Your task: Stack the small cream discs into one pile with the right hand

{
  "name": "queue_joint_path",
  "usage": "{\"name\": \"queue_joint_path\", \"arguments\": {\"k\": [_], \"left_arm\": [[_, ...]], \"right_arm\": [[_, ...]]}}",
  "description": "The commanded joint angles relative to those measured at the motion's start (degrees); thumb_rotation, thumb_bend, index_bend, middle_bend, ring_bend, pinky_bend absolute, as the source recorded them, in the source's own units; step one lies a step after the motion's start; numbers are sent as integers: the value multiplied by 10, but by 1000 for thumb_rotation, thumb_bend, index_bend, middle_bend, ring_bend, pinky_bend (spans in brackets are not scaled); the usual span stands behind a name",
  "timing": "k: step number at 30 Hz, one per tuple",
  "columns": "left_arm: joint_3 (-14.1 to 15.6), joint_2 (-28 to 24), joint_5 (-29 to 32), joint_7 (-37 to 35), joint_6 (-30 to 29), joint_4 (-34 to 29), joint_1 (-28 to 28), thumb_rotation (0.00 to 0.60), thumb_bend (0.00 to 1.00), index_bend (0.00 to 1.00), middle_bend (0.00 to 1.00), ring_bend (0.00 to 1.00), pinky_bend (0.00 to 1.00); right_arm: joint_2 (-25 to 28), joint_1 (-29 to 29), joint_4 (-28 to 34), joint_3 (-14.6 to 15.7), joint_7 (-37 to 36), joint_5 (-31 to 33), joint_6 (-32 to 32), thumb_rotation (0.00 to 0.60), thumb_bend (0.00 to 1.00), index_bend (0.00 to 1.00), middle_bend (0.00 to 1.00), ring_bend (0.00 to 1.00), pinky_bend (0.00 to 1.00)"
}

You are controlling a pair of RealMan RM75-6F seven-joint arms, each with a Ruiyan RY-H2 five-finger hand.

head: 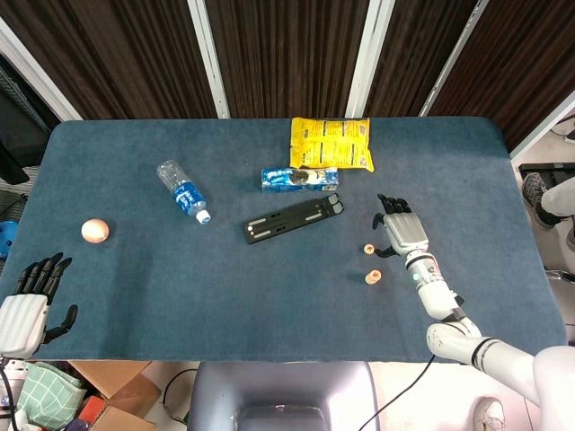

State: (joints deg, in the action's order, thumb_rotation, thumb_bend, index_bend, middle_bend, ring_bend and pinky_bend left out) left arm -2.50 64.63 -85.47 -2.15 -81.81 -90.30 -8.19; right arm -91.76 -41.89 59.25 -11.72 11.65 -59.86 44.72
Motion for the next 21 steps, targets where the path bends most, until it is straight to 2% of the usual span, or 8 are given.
{"name": "queue_joint_path", "arguments": {"k": [1,8,13,18,21], "left_arm": [[1,1,0,1,2,1,-1,600,452,0,18,0,89],[0,1,1,3,1,-1,-1,600,451,0,18,0,89],[0,1,3,3,4,-1,-2,600,451,0,18,0,89],[0,1,3,3,2,0,-2,600,451,0,18,0,89],[0,1,3,5,2,-1,-1,600,451,0,18,0,89]], "right_arm": [[-11,-4,-12,7,7,-1,-9,600,287,556,0,0,0],[-24,-13,-29,0,-15,-4,-25,600,290,570,0,0,0],[-30,-16,-42,5,-16,-8,-37,600,346,584,0,0,0],[-38,-18,-53,7,-17,-8,-44,600,353,592,0,0,0],[-41,-20,-58,7,-17,-8,-48,600,400,596,0,0,0]]}}
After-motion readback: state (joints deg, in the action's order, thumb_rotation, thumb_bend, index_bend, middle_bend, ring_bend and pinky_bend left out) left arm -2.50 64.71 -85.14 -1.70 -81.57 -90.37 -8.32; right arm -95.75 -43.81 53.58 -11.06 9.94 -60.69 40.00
